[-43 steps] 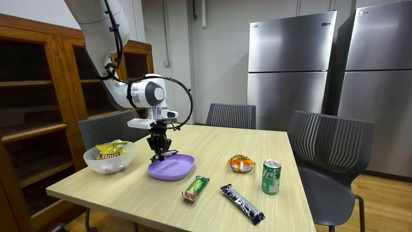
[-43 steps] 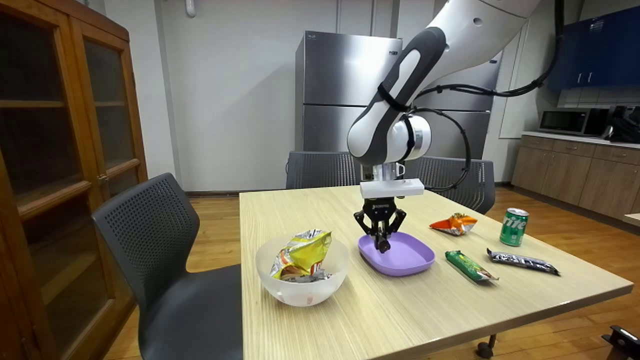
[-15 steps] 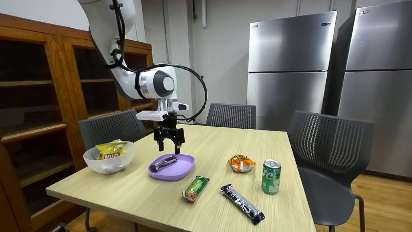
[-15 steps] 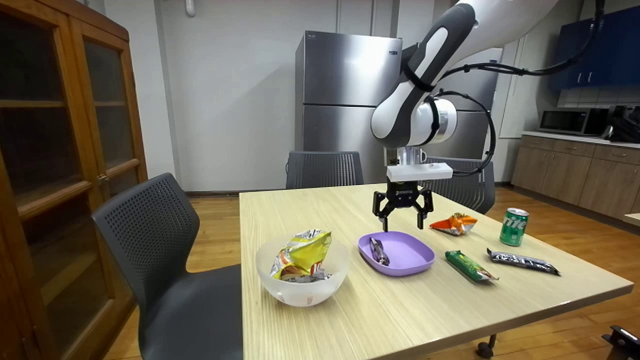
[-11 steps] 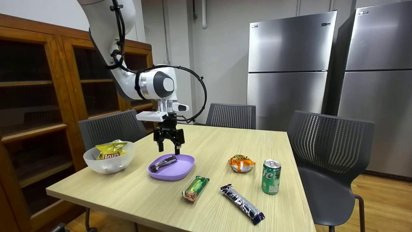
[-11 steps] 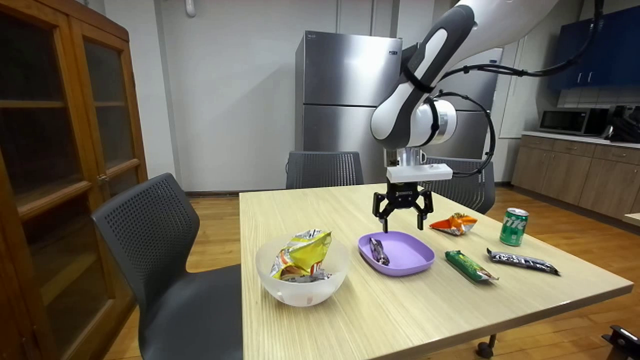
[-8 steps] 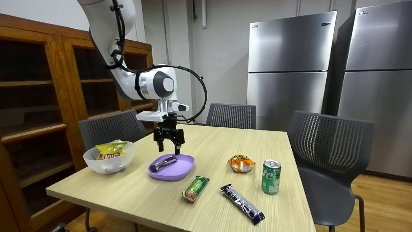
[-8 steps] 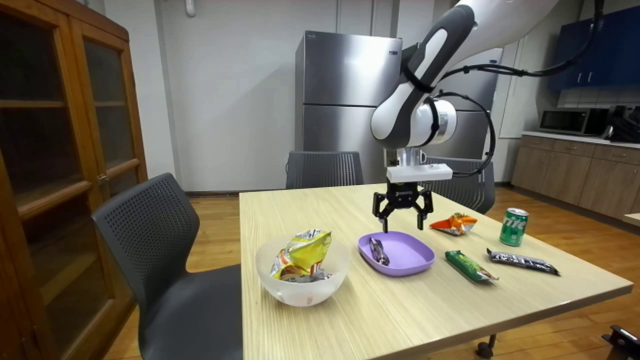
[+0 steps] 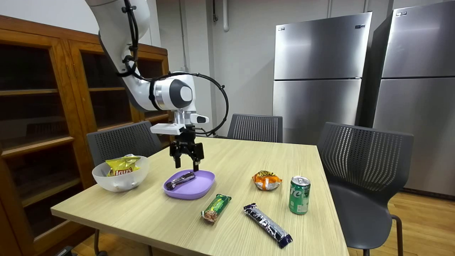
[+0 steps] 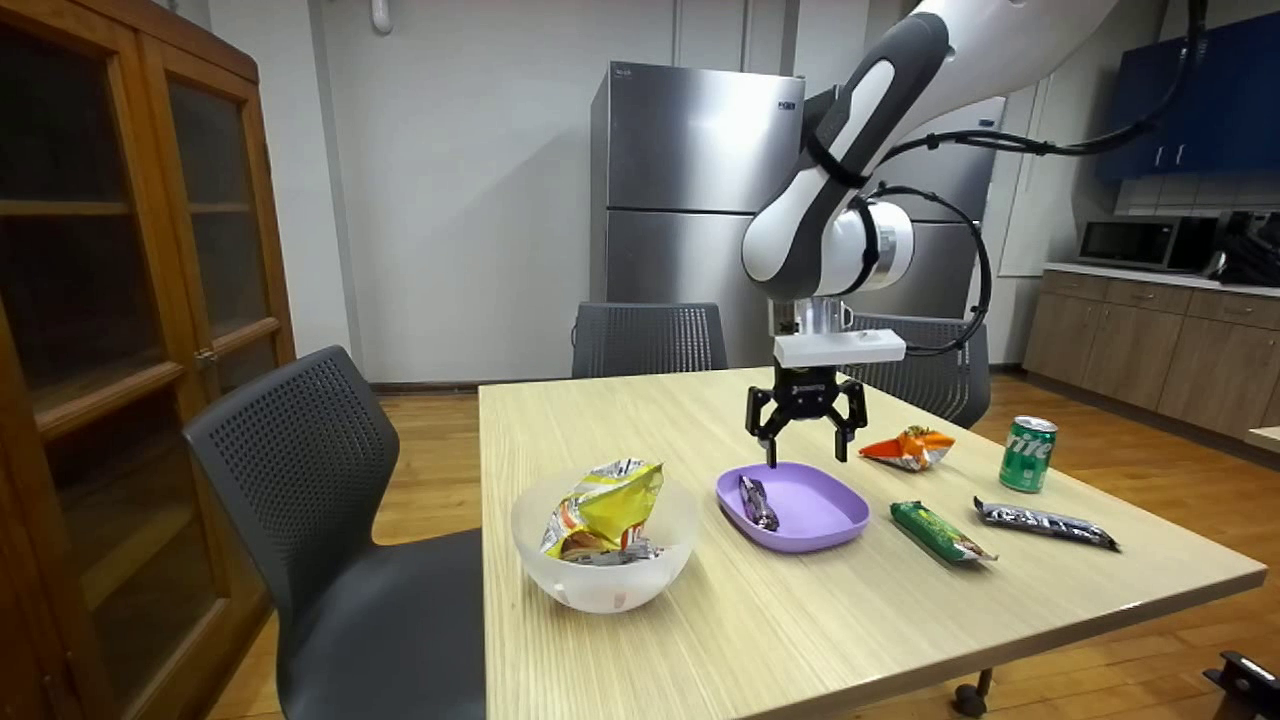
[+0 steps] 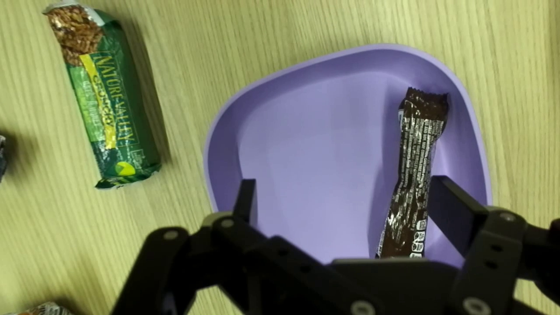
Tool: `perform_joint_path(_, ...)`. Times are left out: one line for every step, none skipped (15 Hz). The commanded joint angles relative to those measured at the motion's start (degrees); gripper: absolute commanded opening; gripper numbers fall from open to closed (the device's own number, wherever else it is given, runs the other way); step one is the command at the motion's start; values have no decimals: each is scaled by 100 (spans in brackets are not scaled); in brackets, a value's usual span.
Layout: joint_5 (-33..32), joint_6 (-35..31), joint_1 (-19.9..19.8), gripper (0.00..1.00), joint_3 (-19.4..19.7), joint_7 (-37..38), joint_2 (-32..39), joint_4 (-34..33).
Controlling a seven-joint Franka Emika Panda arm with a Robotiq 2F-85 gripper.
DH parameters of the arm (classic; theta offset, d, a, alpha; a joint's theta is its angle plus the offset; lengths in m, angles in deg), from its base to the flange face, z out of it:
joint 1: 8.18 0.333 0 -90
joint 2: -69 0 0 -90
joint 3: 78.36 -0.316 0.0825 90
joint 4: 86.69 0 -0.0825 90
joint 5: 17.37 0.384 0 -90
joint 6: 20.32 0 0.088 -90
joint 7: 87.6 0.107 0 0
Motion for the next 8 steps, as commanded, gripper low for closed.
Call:
perform_joint_path(-37, -201, -162, 100, -68, -79, -83, 152)
perform_joint_path(-18, -255, -202, 100, -75, -123, -96, 185)
perform_joint_path(-18, -311, -246, 100, -74, -174, -104, 221)
perform_joint_path(-28, -368, -280, 100, -64, -203, -105, 253)
perform_joint_path(-34, -418, -323, 100, -64, -259, -102, 286)
perform_joint_path(-48, -515, -346, 100, -48, -268, -66, 314)
perform_joint_path(-90, -621, -336, 100, 0, -210, -28, 347)
perform_joint_path(-36, -644, -412, 100, -39, -305, -31, 390)
